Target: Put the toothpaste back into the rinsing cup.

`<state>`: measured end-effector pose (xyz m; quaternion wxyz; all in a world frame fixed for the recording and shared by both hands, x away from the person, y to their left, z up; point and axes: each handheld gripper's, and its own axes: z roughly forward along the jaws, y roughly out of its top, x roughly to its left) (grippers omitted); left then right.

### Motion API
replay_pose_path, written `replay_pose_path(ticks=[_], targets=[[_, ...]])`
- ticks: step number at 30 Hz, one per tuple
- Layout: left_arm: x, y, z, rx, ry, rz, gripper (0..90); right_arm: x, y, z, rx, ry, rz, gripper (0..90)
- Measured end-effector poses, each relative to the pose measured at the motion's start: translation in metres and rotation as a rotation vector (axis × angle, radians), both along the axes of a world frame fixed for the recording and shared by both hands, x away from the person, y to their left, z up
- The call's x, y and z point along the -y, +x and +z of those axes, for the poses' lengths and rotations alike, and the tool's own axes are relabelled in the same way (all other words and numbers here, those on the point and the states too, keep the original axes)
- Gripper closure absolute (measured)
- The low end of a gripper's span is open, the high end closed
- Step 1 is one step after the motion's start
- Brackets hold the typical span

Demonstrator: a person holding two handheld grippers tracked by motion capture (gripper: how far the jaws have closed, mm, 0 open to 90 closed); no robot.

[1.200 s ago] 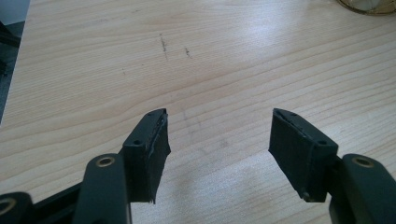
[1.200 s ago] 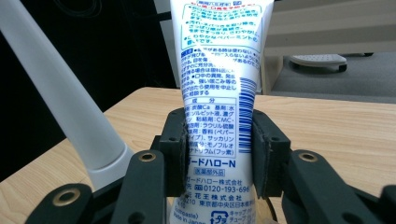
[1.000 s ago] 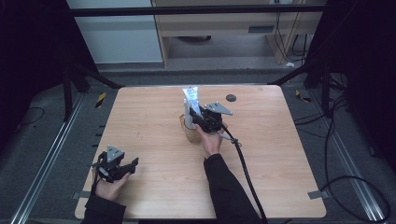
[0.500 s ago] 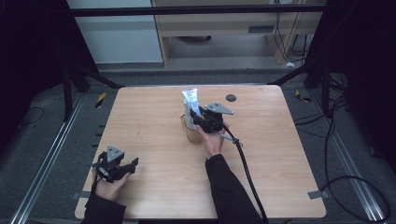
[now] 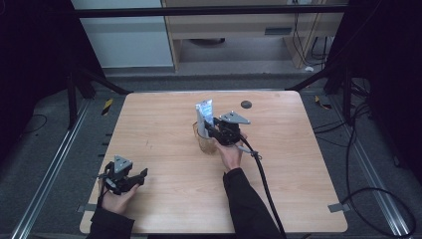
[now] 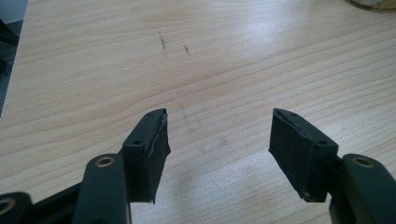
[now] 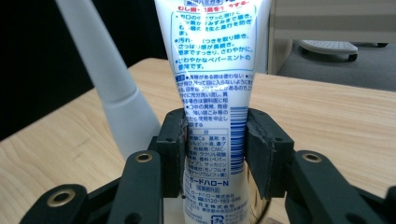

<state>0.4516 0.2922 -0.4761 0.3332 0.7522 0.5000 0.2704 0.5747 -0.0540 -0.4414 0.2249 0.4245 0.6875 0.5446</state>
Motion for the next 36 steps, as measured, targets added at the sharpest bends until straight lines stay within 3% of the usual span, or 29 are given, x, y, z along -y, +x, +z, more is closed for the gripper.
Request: replay_pose_path(ticks=[7,8,11,14,18,23,28,36], targets=[[0.001,0.0,0.0,-0.002,0.004,-0.002,36.6,0.003,-0.005,0.0,-0.024,-0.077,0.025,57.8],[0.001,0.0,-0.001,-0.003,0.002,-0.001,36.6,0.003,-0.006,0.0,-0.024,-0.084,0.032,63.3],[0.0,0.0,0.0,-0.003,0.003,0.0,36.6,0.009,-0.012,0.01,0.006,-0.053,0.026,63.3],[0.001,0.0,0.0,-0.003,0.005,-0.002,36.6,0.013,-0.018,0.02,0.004,-0.107,0.016,59.6],[0.002,-0.001,0.0,-0.002,0.006,-0.006,36.6,0.026,-0.026,0.023,-0.037,-0.156,-0.01,54.3],[0.002,0.0,-0.001,-0.009,0.008,-0.008,36.6,0.059,-0.04,0.017,-0.08,-0.141,-0.051,38.5],[0.004,0.001,-0.003,-0.021,0.006,-0.012,36.5,0.095,-0.05,0.006,-0.139,-0.16,-0.088,24.4],[0.002,0.003,-0.004,-0.034,0.007,-0.004,36.0,0.145,-0.076,-0.009,-0.17,-0.175,-0.134,16.2]])
